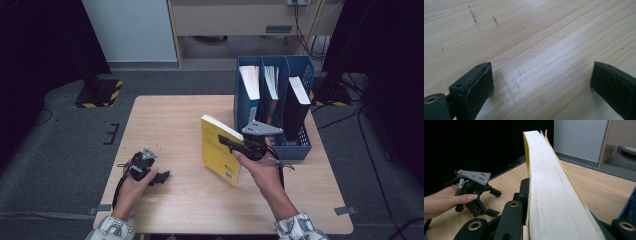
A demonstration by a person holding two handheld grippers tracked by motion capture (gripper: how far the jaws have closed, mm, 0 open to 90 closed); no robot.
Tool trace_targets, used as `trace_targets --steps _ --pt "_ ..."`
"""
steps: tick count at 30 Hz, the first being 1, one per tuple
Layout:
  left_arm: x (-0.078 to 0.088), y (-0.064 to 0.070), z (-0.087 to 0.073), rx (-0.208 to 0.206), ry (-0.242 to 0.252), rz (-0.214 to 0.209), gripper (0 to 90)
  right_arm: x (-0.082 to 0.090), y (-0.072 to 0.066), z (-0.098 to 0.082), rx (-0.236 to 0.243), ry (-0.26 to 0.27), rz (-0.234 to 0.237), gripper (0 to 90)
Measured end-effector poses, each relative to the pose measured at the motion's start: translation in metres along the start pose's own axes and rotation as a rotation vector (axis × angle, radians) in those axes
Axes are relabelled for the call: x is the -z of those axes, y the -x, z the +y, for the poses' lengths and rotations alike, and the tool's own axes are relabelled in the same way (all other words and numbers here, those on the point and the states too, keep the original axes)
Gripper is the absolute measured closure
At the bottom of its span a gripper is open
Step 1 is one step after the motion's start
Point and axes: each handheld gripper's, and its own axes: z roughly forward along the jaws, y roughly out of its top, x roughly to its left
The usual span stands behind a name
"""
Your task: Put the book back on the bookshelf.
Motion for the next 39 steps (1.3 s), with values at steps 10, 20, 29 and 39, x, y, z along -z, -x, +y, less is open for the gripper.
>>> trace_targets --steps 10,20,29,39 --pt "0.000 0.000 -0.002 0.012 0.011 0.009 2.4 0.038 0.007 -0.010 -0.009 -0.005 -0.049 75.0" --pt "-0.001 0.001 -0.005 0.025 0.043 0.019 1.1 0.074 0.015 -0.020 -0.022 -0.006 -0.100 75.0" --pt "-0.002 0.002 -0.006 0.028 0.054 0.024 0.0 0.102 0.020 -0.026 -0.036 -0.018 -0.142 75.0" --pt "-0.003 0.003 -0.008 0.036 0.076 0.028 0.0 0.126 0.024 0.001 -0.054 0.024 -0.168 75.0"
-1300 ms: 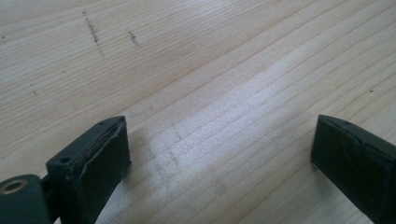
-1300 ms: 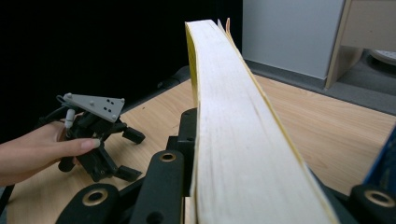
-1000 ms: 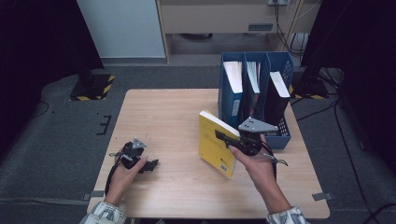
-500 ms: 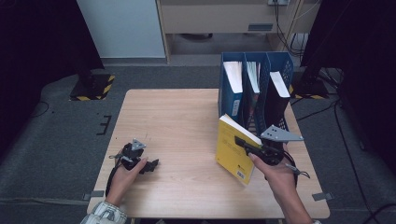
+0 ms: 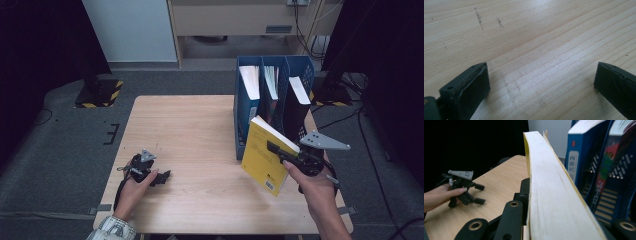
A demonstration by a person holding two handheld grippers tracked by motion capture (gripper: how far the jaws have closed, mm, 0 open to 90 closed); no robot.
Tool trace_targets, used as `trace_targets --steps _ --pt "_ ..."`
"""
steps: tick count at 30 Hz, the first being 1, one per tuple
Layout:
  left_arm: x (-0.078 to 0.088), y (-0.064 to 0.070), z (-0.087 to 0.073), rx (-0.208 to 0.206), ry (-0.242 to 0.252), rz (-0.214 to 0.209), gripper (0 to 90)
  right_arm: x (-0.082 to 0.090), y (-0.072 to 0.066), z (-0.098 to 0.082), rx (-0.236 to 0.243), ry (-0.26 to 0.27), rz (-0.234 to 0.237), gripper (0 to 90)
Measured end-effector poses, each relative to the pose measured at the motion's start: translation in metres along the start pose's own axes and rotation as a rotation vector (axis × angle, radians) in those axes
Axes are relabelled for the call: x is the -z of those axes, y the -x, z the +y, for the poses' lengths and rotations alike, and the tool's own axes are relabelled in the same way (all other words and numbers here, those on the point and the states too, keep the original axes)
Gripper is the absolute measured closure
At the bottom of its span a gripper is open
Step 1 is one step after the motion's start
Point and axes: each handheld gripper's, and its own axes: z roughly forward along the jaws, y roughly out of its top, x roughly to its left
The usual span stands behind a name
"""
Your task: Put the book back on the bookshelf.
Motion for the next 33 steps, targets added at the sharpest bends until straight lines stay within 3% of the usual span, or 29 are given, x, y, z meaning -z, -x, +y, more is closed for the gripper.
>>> trace_targets --steps 16,27,33 --pt "-0.001 0.001 -0.001 0.004 0.010 0.004 0.0 0.020 0.019 0.043 0.013 0.026 -0.085 75.0" --pt "-0.001 0.001 0.000 0.004 0.010 0.004 0.0 0.026 0.046 0.049 -0.019 0.032 -0.179 75.0" --pt "-0.001 0.001 0.000 0.004 0.010 0.004 0.0 0.027 0.054 0.051 -0.029 0.029 -0.211 75.0"
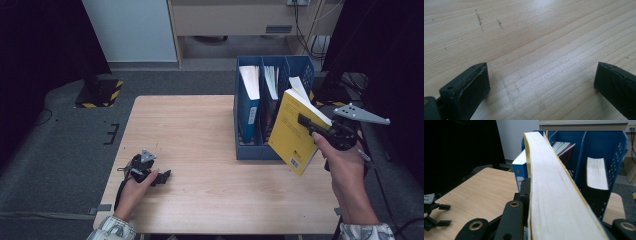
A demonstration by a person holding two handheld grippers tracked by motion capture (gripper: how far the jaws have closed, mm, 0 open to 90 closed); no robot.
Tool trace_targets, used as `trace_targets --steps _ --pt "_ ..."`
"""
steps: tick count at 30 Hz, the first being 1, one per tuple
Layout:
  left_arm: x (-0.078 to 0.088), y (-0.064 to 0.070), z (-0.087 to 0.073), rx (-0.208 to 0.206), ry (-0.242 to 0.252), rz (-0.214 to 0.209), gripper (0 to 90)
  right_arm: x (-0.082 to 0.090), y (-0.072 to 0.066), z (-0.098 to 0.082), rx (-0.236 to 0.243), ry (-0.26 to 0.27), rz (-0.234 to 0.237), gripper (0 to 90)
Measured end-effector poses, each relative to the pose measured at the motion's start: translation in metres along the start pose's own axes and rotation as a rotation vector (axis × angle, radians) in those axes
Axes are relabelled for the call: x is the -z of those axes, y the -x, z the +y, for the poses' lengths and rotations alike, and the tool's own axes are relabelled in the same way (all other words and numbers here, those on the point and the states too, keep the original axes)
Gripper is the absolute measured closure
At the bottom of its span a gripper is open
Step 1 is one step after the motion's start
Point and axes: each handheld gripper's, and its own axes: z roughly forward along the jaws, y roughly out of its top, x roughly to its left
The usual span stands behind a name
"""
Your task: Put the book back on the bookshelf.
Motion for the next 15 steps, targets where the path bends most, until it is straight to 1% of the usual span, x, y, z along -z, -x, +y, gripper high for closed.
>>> trace_targets --steps 1,5,9,15 --pt "0.000 0.000 0.000 0.000 0.000 0.000 0.0 -0.002 0.002 0.001 0.003 -0.007 -0.016 75.0" --pt "0.000 0.000 0.000 0.000 0.000 0.000 0.0 -0.006 0.006 0.004 -0.001 -0.006 -0.032 75.0" --pt "0.000 0.000 0.000 0.001 0.000 0.000 0.0 -0.015 0.012 0.009 -0.010 -0.006 -0.067 75.0" --pt "-0.001 0.001 0.000 0.004 0.004 0.000 0.0 -0.026 0.019 0.013 -0.025 -0.013 -0.099 75.0"
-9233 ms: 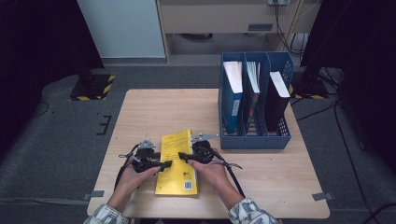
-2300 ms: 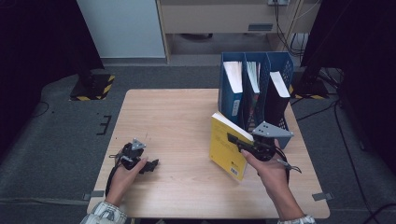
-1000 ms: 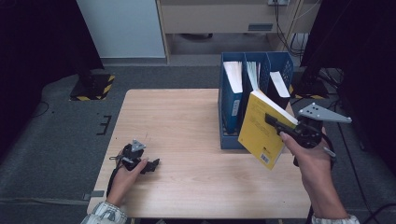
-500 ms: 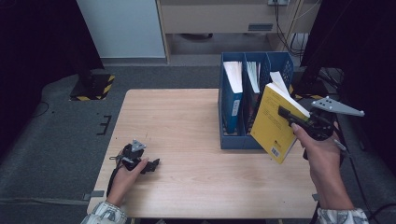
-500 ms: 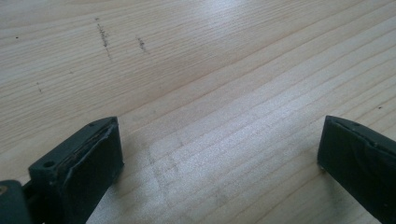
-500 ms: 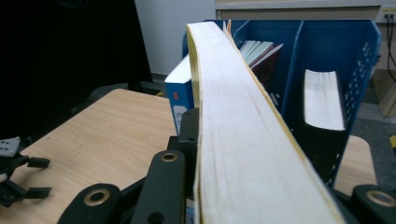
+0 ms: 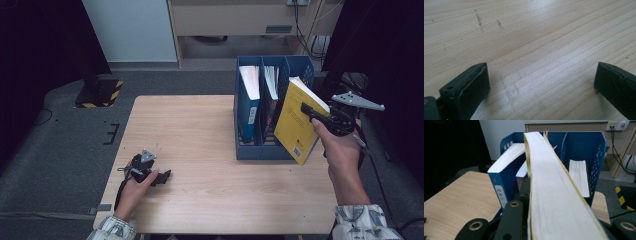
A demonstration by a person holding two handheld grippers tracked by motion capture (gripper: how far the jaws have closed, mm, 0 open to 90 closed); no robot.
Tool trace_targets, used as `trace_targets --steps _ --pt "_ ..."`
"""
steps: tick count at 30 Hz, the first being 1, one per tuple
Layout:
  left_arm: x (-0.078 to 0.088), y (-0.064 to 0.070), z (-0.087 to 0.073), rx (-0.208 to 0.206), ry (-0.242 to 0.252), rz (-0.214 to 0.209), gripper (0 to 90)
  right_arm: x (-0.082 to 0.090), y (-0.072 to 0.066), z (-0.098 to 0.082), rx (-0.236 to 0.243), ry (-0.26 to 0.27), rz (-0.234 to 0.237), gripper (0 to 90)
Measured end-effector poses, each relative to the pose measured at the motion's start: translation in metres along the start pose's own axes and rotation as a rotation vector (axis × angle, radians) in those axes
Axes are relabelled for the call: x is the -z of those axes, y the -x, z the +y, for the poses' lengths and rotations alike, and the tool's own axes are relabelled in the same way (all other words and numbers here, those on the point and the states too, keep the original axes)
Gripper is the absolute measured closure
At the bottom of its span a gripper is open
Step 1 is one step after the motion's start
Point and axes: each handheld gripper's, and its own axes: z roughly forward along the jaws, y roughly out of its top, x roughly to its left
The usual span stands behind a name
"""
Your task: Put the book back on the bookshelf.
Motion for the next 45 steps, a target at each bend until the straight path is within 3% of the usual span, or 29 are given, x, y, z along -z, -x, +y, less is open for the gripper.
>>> trace_targets --steps 23,45 --pt "0.000 0.000 0.000 -0.002 0.000 -0.002 0.0 -0.042 0.000 0.012 -0.025 0.001 -0.038 75.1" --pt "-0.001 0.000 0.001 -0.009 0.001 -0.007 0.0 -0.079 -0.001 0.014 -0.092 0.020 -0.092 75.0"
